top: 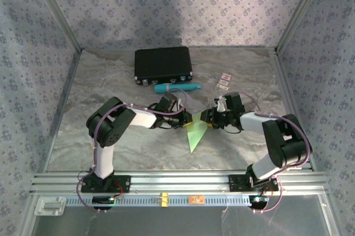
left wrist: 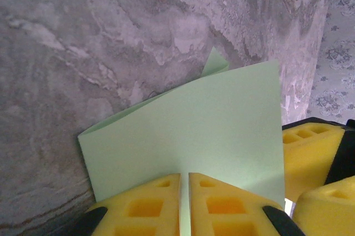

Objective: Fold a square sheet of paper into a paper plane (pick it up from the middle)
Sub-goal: Fold the wing for the fifth time at the center of the table.

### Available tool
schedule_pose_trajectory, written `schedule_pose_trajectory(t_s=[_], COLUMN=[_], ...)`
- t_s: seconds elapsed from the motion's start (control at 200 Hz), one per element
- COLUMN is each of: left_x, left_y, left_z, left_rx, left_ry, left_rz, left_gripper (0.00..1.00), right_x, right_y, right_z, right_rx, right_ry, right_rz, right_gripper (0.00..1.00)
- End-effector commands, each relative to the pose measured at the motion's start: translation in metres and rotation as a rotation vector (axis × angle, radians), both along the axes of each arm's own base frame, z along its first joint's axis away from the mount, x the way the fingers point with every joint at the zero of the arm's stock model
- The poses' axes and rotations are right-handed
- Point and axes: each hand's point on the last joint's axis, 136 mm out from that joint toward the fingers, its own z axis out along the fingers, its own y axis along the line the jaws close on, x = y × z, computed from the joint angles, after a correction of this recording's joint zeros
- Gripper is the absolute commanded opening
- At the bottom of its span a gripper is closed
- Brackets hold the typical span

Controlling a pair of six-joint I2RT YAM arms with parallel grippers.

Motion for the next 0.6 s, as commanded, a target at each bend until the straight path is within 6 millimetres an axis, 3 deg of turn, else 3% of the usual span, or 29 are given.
schedule_pose_trajectory(t_s=[0.0, 0.29, 0.595], left_x=[-0.014, -0.008, -0.008], left_y=[0.022, 0.014, 0.011], left_z=[-0.027, -0.004, -0.001], left_rx=[0.106, 0.048, 0.028], left_ry=[0.071, 0.012, 0.007], left_rz=[0.015, 0.0, -0.01], left_gripper=[0.13, 0.15, 0.15], right_x=[-0.006, -0.012, -0.014], right_y=[0.0, -0.003, 0.003], right_z=[-0.001, -0.011, -0.012], right_rx=[0.012, -0.017, 0.016], right_ry=[0.02, 0.014, 0.017], right_rz=[0.04, 0.068, 0.09], right_gripper=[0.36, 0.23, 0.21])
